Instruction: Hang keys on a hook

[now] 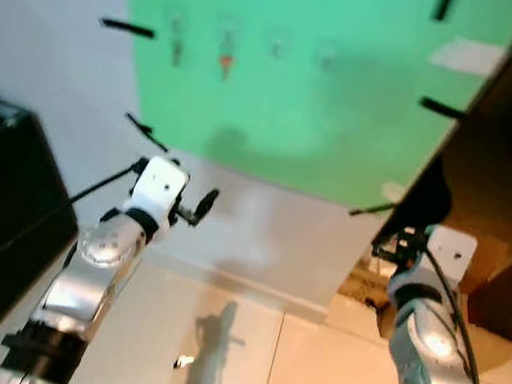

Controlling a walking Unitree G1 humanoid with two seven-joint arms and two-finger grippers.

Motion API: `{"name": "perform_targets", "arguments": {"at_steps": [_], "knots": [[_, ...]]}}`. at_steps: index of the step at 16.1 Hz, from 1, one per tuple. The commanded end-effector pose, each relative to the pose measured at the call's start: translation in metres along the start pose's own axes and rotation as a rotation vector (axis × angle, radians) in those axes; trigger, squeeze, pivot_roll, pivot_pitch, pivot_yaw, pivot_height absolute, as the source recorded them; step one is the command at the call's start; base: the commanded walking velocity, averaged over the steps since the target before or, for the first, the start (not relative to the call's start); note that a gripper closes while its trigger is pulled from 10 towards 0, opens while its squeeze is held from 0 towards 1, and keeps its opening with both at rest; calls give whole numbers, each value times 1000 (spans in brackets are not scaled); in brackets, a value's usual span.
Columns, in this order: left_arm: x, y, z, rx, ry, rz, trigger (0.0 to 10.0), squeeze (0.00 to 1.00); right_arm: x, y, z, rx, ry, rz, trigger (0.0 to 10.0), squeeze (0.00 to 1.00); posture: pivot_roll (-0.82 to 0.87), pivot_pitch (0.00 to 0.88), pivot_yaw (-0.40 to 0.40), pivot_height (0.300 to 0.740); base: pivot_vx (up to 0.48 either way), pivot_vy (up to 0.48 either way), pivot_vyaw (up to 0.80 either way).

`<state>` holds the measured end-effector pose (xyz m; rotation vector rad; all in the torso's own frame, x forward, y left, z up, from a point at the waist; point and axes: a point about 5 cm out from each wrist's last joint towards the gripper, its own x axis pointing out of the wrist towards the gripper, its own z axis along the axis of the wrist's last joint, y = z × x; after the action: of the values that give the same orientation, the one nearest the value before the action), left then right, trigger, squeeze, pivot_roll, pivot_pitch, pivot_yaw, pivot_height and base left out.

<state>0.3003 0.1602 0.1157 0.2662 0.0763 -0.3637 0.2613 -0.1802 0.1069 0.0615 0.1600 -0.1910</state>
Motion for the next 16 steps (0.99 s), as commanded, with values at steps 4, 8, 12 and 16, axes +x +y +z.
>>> {"name": "perform_targets", "arguments": {"at_steps": [4, 8, 12, 16], "knots": [[3, 5, 11, 16, -26, -18, 10000, 145, 4, 12, 9, -22, -62, 78, 10000, 0, -25, 0, 5, 740, 278, 0, 0], [2, 5, 15, 48, -32, -52, 10000, 149, 6, 24, 10, -26, -71, 137, 10000, 0, -21, 0, 15, 740, 297, 0, 0], [4, 6, 17, 47, -37, -58, 10000, 153, 8, 33, 12, 3, -79, 215, 10000, 0, -25, 0, 24, 740, 316, 0, 0], [4, 3, 19, 45, -44, -69, 10000, 153, 8, 42, 15, -35, -87, 280, 10000, 0, -31, 0, 23, 740, 322, 0, 600]]}}
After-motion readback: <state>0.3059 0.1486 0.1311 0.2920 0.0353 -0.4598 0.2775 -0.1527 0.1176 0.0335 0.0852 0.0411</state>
